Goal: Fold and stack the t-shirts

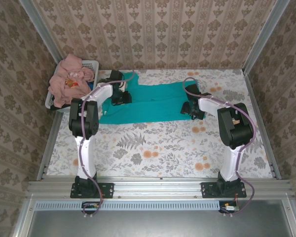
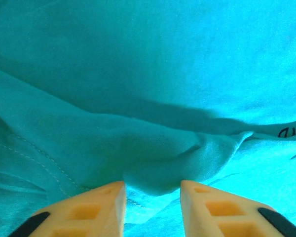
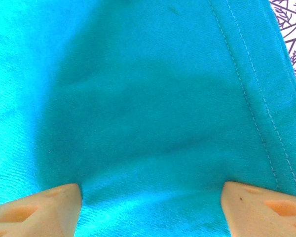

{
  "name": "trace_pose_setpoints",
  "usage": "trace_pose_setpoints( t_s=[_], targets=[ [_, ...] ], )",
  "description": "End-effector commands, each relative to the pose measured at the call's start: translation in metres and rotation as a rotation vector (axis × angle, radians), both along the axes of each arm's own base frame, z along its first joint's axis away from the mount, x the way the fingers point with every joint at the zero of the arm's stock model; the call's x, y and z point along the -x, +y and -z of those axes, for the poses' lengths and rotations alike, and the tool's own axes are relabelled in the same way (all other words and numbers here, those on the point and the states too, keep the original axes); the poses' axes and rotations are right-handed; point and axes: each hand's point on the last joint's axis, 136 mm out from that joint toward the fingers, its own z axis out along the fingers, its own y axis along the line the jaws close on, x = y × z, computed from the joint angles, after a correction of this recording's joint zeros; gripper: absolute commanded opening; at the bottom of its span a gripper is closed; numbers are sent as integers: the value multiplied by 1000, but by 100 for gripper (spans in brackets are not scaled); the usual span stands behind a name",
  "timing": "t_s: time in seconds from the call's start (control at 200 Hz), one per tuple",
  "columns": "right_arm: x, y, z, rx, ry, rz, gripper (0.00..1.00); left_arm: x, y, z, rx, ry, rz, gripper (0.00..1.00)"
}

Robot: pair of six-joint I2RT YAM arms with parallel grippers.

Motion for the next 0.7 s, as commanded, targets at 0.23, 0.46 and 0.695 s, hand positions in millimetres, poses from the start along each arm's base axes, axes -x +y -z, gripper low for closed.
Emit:
trace_pose_setpoints(
  t_s=[0.23, 0.46, 0.695],
  targets=[
    [9, 3, 8, -46, 22, -20, 76, 12, 3, -11, -44, 20, 33, 0],
    [12, 1, 4, -53, 6, -20, 76, 26, 15, -14, -135, -5, 73, 42],
    [15, 1, 6, -61, 10, -18, 76, 20, 16, 18, -190, 93, 115, 43]
  ],
)
